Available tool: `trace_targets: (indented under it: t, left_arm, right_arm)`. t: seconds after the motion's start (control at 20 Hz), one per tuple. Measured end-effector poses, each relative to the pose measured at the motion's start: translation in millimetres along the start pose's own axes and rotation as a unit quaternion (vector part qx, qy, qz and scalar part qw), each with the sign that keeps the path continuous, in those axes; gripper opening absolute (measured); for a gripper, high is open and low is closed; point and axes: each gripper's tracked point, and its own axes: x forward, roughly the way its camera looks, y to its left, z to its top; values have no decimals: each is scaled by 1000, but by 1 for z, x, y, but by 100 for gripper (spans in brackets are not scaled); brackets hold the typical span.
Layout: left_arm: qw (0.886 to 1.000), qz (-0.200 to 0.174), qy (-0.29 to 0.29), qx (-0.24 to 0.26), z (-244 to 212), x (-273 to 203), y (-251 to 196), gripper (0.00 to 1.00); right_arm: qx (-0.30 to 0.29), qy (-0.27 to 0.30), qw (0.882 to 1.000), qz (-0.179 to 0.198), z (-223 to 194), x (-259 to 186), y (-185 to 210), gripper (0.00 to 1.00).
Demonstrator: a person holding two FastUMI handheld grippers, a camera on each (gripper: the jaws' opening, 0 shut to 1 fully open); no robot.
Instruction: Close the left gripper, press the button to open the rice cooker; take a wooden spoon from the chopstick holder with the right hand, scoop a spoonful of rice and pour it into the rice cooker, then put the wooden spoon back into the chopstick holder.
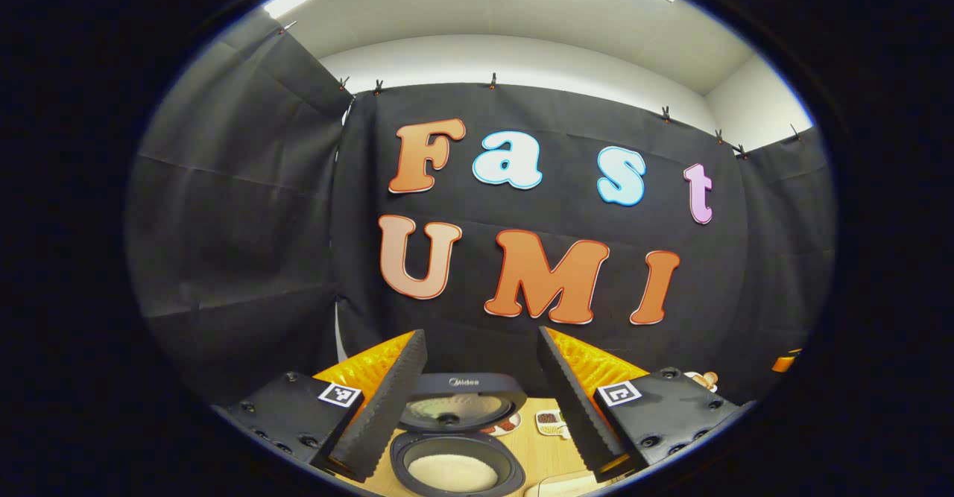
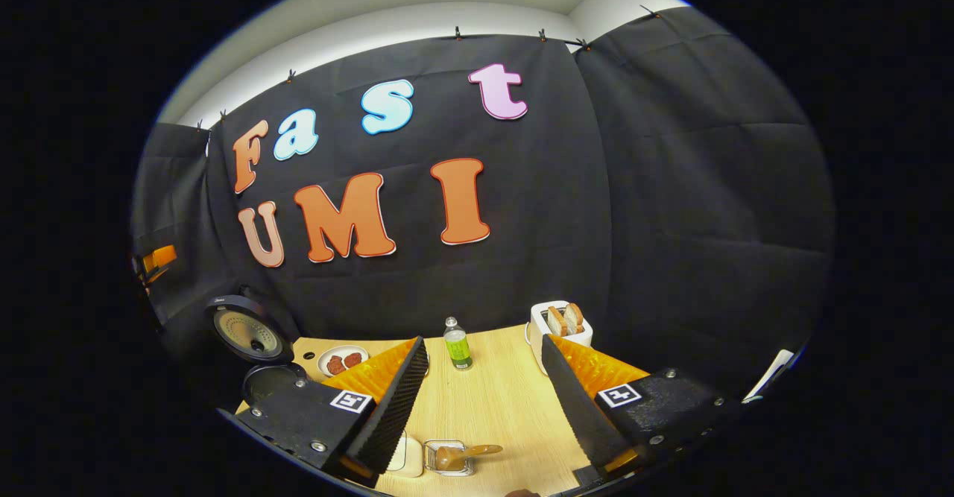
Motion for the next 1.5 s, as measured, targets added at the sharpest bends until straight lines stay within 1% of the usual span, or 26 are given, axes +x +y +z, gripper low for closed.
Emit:
trace_targets:
  t: [0.1,0.2,0.3,0.4,0.5,0.55,0.6,0.65,0.85,0.95,1.05,1.15,1.3,1.5]
  left_arm:
    - [1000,-5,6,6,4,29,-3,99]
    - [1000,0,16,19,3,60,-3,98]
    - [999,3,32,28,-7,84,-6,98]
    - [998,4,56,36,-29,105,-6,98]
    - [996,7,85,40,-53,125,-1,100]
    - [994,11,96,42,-66,133,4,100]
    - [993,15,108,41,-77,141,11,98]
    - [992,20,122,40,-89,145,17,99]
    - [984,33,167,43,-133,146,37,98]
    - [983,35,176,40,-143,142,40,99]
    - [982,32,184,40,-153,140,38,98]
    - [980,36,192,48,-161,135,40,99]
    - [980,36,189,51,-159,128,37,100]
    - [981,26,186,52,-165,105,29,99]
  right_arm:
    - [-15,-6,1000,-12,5,-3,-4,95]
    - [-30,-13,999,-22,9,-6,-5,94]
    - [-30,-12,999,-20,11,-9,-3,95]
    - [-25,-12,999,-19,12,-9,-1,95]
    - [-25,-15,999,-21,13,-11,0,95]
    - [-25,-14,999,-23,13,-10,0,95]
    - [-25,-12,999,-24,12,-9,0,95]
    - [-23,-10,999,-23,11,-11,1,95]
    - [-18,-7,999,-27,7,-11,-1,95]
    - [-17,-1,1000,-26,4,-12,0,95]
    - [-16,1,1000,-23,3,-10,3,95]
    - [-17,0,1000,-17,3,-11,8,95]
    - [-18,1,1000,-10,3,-13,11,95]
    - [-20,-7,1000,-6,9,-17,10,95]
